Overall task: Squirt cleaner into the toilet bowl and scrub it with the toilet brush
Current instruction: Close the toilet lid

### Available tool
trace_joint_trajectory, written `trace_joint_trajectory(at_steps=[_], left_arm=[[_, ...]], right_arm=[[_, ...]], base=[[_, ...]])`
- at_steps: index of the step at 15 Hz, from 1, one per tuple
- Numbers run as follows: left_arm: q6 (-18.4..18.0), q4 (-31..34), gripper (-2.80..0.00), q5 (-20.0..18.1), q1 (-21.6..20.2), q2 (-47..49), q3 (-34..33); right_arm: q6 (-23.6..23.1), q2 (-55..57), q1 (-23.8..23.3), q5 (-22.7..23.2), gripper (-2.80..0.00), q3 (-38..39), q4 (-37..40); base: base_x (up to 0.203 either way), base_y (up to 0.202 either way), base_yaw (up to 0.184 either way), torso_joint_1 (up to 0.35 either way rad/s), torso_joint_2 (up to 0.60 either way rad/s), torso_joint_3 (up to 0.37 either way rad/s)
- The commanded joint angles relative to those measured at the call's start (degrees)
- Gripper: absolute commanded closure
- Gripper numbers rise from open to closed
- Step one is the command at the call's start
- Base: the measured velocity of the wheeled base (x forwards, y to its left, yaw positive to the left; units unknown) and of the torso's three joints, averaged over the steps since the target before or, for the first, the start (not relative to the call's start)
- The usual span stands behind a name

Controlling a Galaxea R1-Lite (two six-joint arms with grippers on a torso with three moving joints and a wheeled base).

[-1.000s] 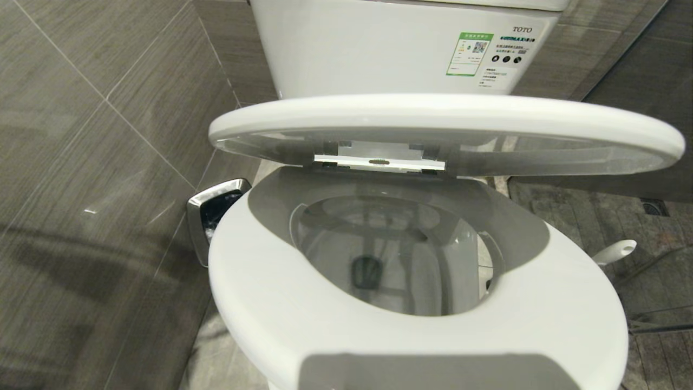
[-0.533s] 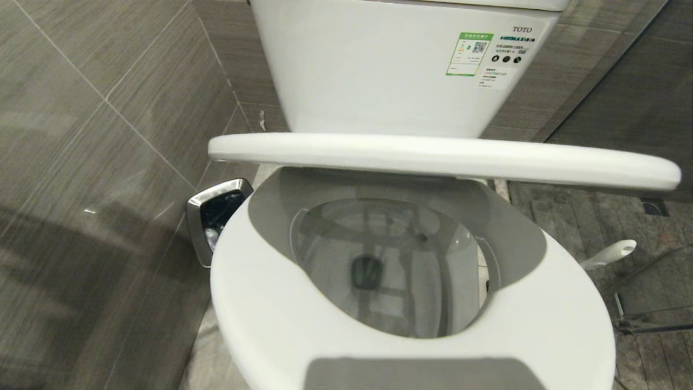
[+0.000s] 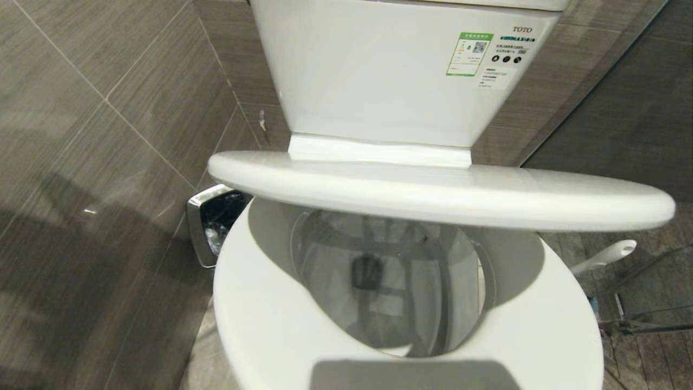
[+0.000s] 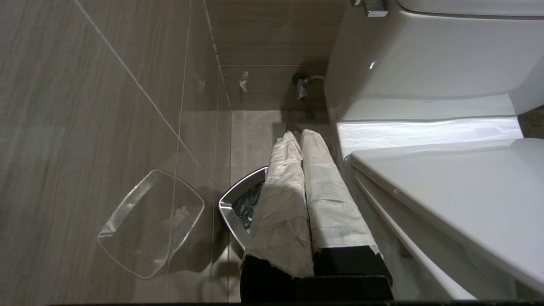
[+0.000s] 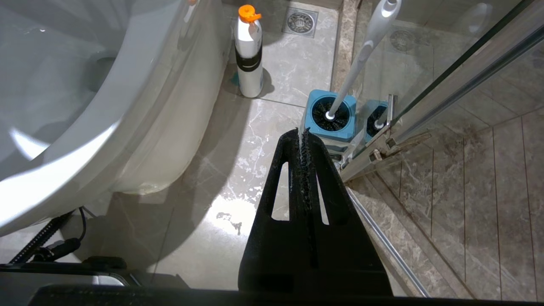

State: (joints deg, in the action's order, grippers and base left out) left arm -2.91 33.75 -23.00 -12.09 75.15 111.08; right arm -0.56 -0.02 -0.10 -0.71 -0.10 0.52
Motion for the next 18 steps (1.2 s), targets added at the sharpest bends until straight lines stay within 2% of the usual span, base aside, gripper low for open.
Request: trace_joint_trajectory(at_steps=[1,5,18], left_arm=[[-0.1,0.2,0.00,-0.1,-0.6,-0.2,0.0],[-0.1,0.1,0.00,0.0,-0.5,-0.1,-0.1],[-1.4,0.3,0.00,-0.4,0.7,-1.1,-0.6]], right_arm=[[-0.1,0.0,0.0,0.0,0.00,0.0,0.0],[-0.1,0.0,0.0,0.0,0.00,0.0,0.0],[-0.1,0.0,0.0,0.0,0.00,0.0,0.0]], base=[[0.000,0.000,0.000,0.000,0.00,0.000],[0.000,0.000,0.000,0.001,0.00,0.045],[0.000,0.000,0.000,0.001,0.00,0.195]])
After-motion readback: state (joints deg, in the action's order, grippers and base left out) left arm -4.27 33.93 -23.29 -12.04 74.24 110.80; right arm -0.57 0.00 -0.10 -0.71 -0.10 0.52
